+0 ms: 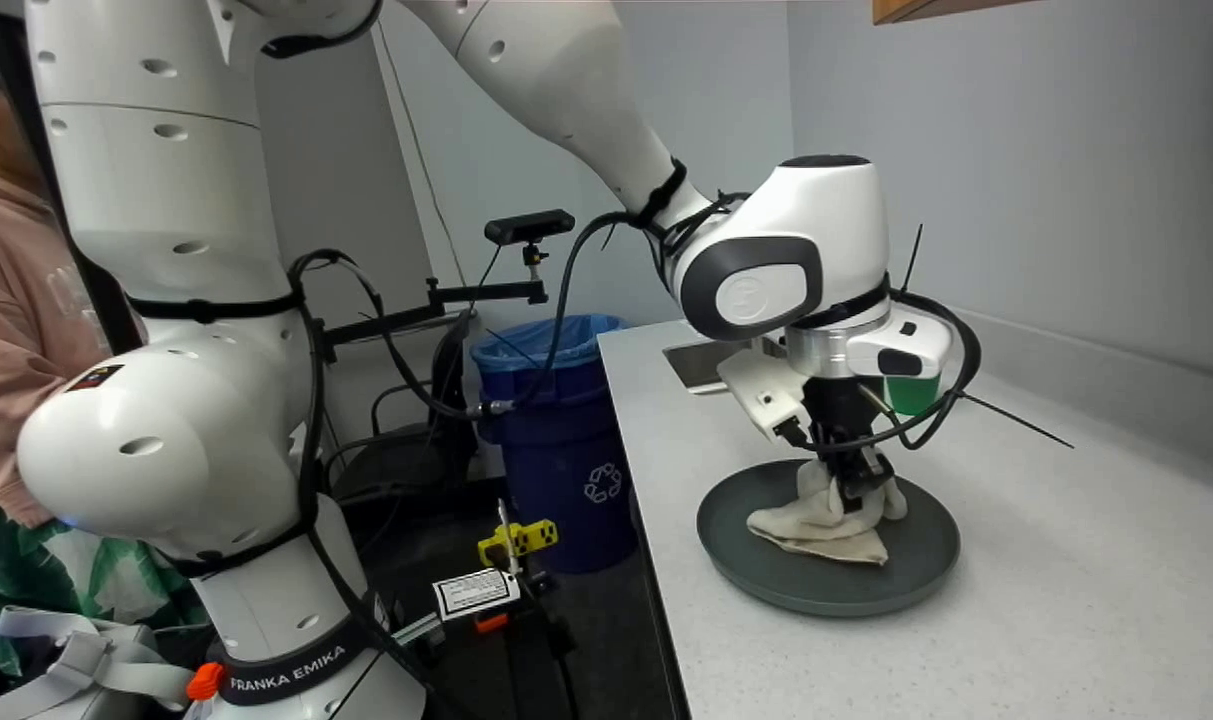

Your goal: Use the towel to wipe the plate

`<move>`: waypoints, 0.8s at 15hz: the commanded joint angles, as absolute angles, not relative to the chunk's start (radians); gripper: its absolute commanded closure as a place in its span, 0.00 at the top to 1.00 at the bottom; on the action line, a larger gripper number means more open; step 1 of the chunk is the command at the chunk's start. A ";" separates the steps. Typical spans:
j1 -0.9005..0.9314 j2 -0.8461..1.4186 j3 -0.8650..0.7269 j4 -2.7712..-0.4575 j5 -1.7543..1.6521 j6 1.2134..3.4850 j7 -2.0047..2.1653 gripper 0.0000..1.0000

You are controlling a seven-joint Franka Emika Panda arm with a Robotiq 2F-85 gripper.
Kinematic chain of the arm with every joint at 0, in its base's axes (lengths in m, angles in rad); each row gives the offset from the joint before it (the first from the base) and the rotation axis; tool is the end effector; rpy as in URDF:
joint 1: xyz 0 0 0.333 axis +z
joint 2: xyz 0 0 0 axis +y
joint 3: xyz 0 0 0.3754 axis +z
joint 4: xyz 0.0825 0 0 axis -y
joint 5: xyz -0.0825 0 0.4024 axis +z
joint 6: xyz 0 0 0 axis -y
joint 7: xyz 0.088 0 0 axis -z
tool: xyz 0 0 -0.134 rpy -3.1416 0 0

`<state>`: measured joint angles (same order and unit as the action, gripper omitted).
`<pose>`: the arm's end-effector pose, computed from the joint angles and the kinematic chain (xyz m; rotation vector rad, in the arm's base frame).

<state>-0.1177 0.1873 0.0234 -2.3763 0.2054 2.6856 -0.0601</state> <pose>0.5404 -0.0552 0.2720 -3.0219 0.3245 -0.1963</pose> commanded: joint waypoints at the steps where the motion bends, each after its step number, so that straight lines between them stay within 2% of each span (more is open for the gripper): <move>1: -0.116 0.136 0.066 -2.388 0.321 2.649 -0.160 0.02; 7: -0.119 0.047 0.009 -2.462 0.274 2.497 -0.177 0.02; 12: -0.132 0.001 -0.085 -2.512 0.100 2.387 -0.107 0.02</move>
